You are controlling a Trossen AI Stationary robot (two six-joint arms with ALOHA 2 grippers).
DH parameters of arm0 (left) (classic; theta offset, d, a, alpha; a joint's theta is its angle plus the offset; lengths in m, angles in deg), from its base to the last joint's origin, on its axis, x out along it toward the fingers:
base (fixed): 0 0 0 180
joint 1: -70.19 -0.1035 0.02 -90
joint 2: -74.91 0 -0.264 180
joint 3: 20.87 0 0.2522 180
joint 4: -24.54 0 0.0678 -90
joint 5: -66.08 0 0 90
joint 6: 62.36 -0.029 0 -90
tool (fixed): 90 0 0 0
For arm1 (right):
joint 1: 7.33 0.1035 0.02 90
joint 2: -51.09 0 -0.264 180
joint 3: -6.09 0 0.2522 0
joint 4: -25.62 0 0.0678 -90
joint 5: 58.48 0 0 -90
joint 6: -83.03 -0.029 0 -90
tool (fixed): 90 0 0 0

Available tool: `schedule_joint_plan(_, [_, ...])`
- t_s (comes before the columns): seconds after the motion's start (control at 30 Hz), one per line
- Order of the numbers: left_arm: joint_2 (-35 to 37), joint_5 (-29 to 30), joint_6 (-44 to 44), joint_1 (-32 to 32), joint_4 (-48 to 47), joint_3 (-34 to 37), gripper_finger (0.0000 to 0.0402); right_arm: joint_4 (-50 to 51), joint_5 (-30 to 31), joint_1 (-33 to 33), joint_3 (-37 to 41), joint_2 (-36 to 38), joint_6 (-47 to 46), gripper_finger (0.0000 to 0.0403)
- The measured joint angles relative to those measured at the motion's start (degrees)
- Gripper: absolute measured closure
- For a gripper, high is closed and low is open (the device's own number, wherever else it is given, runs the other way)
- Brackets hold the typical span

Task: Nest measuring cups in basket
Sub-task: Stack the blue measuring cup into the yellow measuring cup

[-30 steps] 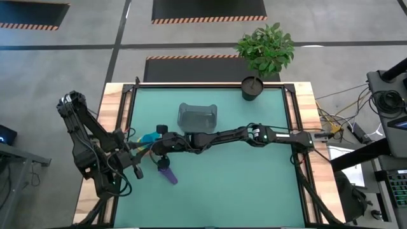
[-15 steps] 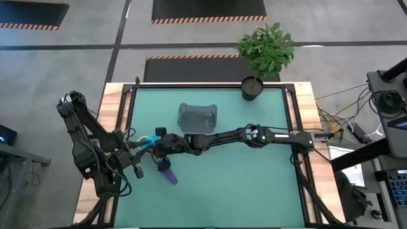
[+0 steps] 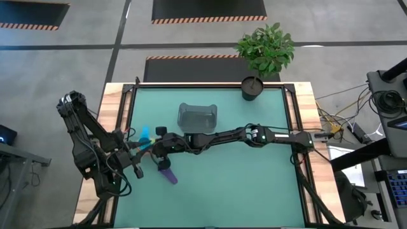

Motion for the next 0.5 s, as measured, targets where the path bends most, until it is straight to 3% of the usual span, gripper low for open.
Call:
schedule_joint_plan(0.33, [0.0,-1.7,1.5,0.0,0.9,0.0,0.0359,21.5,0.5,1.7,0.0,8.8,7.4,0.0377])
schedule_joint_plan(0.5, [0.0,-1.7,2.1,0.0,1.2,0.0,0.0359,33.5,4.7,3.1,0.2,12.2,5.5,0.0393])
